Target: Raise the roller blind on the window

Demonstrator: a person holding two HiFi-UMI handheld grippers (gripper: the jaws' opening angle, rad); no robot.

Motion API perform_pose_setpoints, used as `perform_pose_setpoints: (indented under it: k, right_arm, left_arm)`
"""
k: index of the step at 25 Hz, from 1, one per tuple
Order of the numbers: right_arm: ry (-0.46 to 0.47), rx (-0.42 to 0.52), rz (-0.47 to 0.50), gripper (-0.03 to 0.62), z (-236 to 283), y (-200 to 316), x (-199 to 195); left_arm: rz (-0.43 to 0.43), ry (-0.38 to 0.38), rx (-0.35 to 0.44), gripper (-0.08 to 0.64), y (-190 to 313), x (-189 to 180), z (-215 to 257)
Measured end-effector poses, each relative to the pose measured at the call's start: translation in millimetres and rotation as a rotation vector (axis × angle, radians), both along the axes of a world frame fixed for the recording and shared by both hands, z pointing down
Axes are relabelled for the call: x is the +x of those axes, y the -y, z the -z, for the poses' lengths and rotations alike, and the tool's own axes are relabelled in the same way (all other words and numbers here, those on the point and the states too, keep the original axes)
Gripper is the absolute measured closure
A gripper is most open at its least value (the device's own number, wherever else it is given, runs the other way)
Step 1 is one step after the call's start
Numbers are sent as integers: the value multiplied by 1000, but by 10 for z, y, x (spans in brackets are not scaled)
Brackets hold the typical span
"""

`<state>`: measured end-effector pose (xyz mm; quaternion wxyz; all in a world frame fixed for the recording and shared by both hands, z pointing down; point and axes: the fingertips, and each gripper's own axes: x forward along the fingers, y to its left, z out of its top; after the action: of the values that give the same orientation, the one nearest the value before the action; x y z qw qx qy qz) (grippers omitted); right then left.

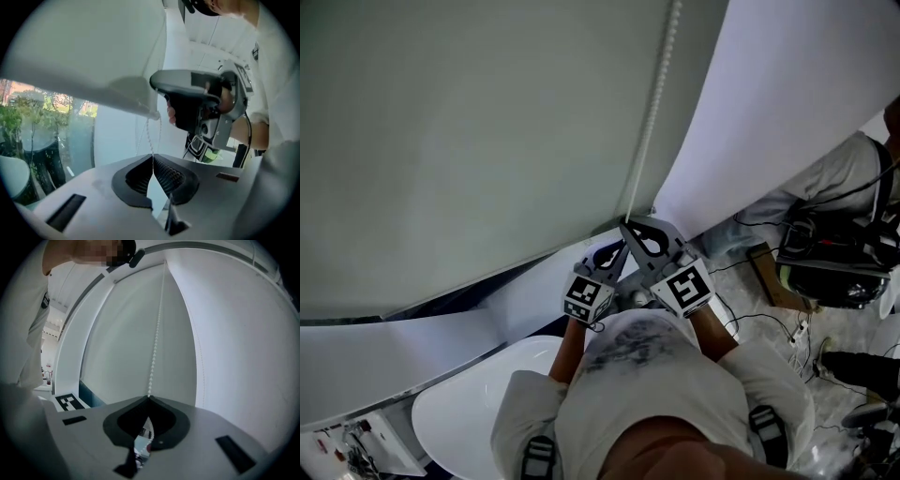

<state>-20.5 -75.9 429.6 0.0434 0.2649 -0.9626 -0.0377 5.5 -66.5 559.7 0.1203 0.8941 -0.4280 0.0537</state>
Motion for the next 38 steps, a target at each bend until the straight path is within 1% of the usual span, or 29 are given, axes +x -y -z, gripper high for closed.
perform_pose_setpoints:
  k: [3,7,9,11,15,18,22,24,29,33,38]
  right_arm:
    - [7,1,2,532,8,10,-5]
    - [6,12,14,531,36,10,-35]
    - [13,10,18,531,55,7,-62]
    - [17,15,22,531,68,5,-82]
    - [7,23,37,531,57,-40,-113]
    - [9,25,38,531,62,-57,-141]
    - [4,29,32,532,73,-25,-148]
    - [-4,33,33,531,73,-22,-155]
    - [-9,21,37,531,61,-43,-174]
    - [-11,24,41,531,62,-48,-209]
    - [-23,11,42,531,21,-69,-216]
  left_arm:
    - [15,-37,50,549,-138,-98,371]
    - [49,-83,169,540,-193,-267,1054]
    - [47,-72,208,491,-162,-316,1356]
    - [46,-50,249,480,-99,-342,1628]
    - [56,-69,305,477,21,-366,2148]
    - [31,-72,366,477,114,-350,2510]
    - [-32,-103,433,477,155,-308,2917]
    - [-51,-99,480,477,162,-305,3078]
    - [-77,-101,500,477,231,-292,3510]
    - [-125,-76,475,479,321,-300,3848]
    - [-127,-60,507,496,293,-324,4116]
